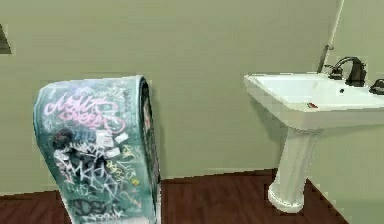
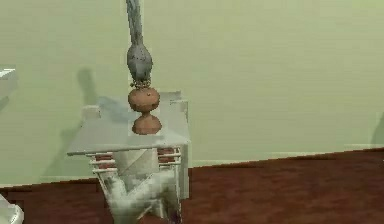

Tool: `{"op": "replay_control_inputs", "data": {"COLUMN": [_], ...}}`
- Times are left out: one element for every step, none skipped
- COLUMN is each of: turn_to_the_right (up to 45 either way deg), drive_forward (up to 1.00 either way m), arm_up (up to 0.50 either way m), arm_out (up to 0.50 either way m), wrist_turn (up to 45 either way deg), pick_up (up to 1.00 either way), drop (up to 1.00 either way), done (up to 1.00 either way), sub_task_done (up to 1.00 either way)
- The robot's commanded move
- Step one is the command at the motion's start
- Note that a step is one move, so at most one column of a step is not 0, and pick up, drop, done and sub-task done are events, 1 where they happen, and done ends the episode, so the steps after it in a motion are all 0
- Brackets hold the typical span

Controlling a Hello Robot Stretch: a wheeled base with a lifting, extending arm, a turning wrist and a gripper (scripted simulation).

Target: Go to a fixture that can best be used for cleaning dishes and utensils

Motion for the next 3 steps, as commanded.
{"op": "replay_control_inputs", "data": {"turn_to_the_right": [0.0, 36.0, 0.0], "drive_forward": [0.2, 0.0, 0.0], "arm_up": [0.0, 0.0, 0.0], "arm_out": [0.0, 0.0, 0.0], "wrist_turn": [0.0, 0.0, 0.0], "pick_up": [0.0, 0.0, 0.0], "drop": [0.0, 0.0, 0.0], "done": [0.0, 0.0, 1.0], "sub_task_done": [0.0, 0.0, 0.0]}}
